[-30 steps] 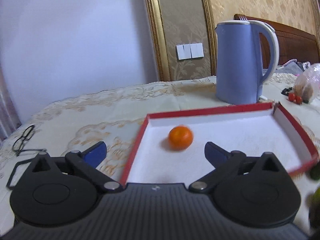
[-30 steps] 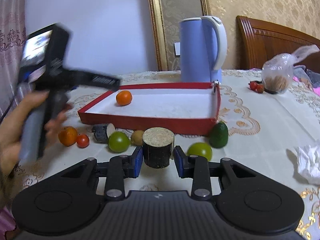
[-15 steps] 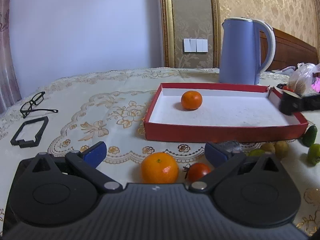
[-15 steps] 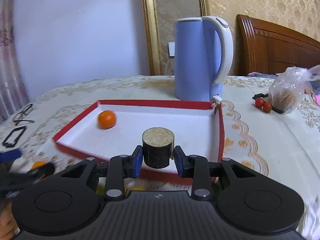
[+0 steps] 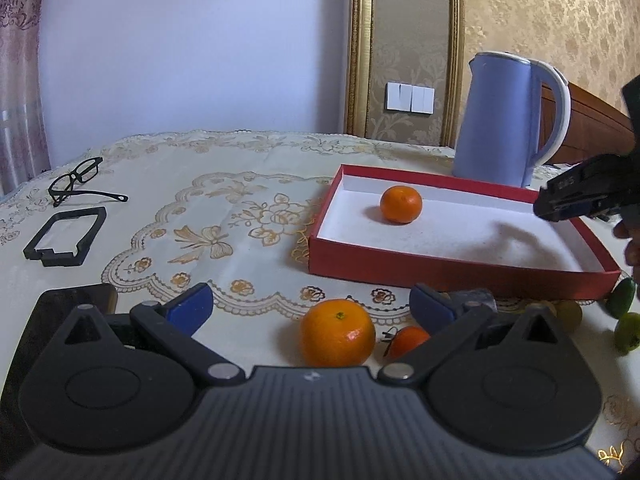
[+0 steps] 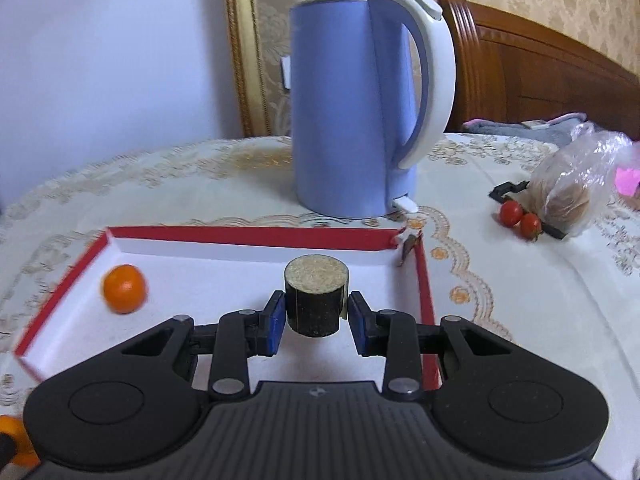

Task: Organize fruits
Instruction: 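Lower the log piece into the tray and open the right gripper, then grasp the second orange with the left gripper while the right grasps a green tomato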

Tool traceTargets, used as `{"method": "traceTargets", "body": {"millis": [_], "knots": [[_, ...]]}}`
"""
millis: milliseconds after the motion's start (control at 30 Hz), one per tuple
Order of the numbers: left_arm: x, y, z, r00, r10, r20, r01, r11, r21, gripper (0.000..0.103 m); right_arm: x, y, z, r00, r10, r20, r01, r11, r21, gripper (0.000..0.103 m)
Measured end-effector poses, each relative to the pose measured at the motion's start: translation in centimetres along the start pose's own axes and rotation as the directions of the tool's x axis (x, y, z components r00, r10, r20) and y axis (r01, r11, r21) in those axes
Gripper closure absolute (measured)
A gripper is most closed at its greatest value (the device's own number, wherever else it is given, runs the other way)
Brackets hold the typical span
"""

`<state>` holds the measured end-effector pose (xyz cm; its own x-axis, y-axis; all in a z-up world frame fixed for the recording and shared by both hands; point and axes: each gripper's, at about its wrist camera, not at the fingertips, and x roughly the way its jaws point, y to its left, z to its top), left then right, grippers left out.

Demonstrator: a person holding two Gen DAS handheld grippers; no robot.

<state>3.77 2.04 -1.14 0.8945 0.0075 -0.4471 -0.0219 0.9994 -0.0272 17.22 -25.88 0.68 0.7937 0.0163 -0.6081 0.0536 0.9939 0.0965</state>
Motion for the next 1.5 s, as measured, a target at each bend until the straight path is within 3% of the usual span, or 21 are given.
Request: {"method": "traceTargets", "body": {"millis": [100, 167, 200, 400, 567, 633, 733, 900, 1000, 1067, 1100, 1133, 1367, 1467, 1500], "knots": [[-0.3, -0.1, -0.1, 1.000, 0.009, 0.018, -0.009, 1.000, 0.002, 0.000, 0.7, 0.3, -0.2, 1.000, -0.014, -0.027, 0.014, 1.000, -0.018, 0.068], [-0.3, 0.0, 0.0, 1.000, 0.003, 0.022, -0.003, 1.000, -0.002, 0.000, 0.6, 0.3, -0.4, 0.999, -0.025, -0.029, 0.025, 1.000, -0.011, 0.047], [-0.4, 0.1, 0.0, 1.000, -0.004, 0.021, 0.004, 1.000, -0.008, 0.000, 0.5, 0.4, -0.4, 0.999, -0.031, -0.021, 0.031, 0.999, -0.013, 0.044], [-0.2, 1.1, 0.1, 0.999, -0.042, 0.014, 0.043, 0.996, -0.074, 0.000, -3.9, -0.6, -1.6, 0.997, 0.026, 0.067, -0.026, 1.000, 0.002, 0.044], [-0.5, 1.8, 0.3, 0.999, -0.051, -0.019, 0.049, 0.996, -0.076, 0.000, -10.4, -2.8, -5.5, 0.980, 0.076, 0.185, -0.085, 0.996, 0.041, 0.044], [-1.1, 2.0, 0.4, 0.998, -0.055, -0.011, 0.055, 0.998, -0.039, 0.000, -12.6, -3.7, -7.7, 0.973, 0.081, 0.214, -0.093, 0.995, 0.046, 0.044], [-2.1, 1.8, 0.5, 1.000, -0.018, 0.005, 0.017, 0.995, 0.103, 0.000, -14.8, -4.6, -10.4, 0.968, 0.061, 0.242, -0.078, 0.995, 0.064, 0.044], [-3.2, 0.6, -0.5, 0.999, 0.003, 0.054, -0.020, 0.950, 0.310, 0.000, -15.3, -5.2, -12.5, 0.971, 0.048, 0.235, -0.069, 0.994, 0.083, 0.043], [-2.6, -0.1, -1.2, 0.999, 0.006, 0.045, -0.022, 0.932, 0.361, 0.000, -14.9, -4.8, -12.4, 0.972, 0.056, 0.228, -0.076, 0.994, 0.078, 0.043], [-2.0, -0.2, -1.4, 1.000, -0.010, 0.019, 0.003, 0.935, 0.356, 0.000, -14.9, -4.7, -12.7, 0.972, 0.061, 0.225, -0.079, 0.994, 0.071, 0.043], [-1.5, -0.2, -1.4, 1.000, -0.015, 0.003, 0.013, 0.937, 0.350, 0.003, -15.0, -4.6, -12.8, 0.973, 0.060, 0.225, -0.077, 0.995, 0.066, 0.043], [-1.2, -0.2, -1.3, 1.000, -0.018, -0.007, 0.019, 0.937, 0.348, 0.012, -15.1, -4.5, -13.0, 0.973, 0.059, 0.225, -0.074, 0.995, 0.062, 0.043], [0.4, -0.3, -0.7, 0.996, -0.063, -0.070, 0.081, 0.953, 0.291, 0.024, -15.3, -4.6, -13.4, 0.972, 0.055, 0.228, -0.070, 0.996, 0.058, 0.040], [0.9, -0.7, -0.7, 0.991, -0.089, -0.098, 0.114, 0.953, 0.280, 0.047, -15.1, -4.5, -13.5, 0.975, 0.056, 0.215, -0.068, 0.997, 0.048, 0.040], [1.1, -0.8, -0.8, 0.987, -0.114, -0.117, 0.142, 0.953, 0.266, 0.062, -15.0, -4.5, -13.6, 0.977, 0.053, 0.209, -0.064, 0.997, 0.044, 0.040]]}}
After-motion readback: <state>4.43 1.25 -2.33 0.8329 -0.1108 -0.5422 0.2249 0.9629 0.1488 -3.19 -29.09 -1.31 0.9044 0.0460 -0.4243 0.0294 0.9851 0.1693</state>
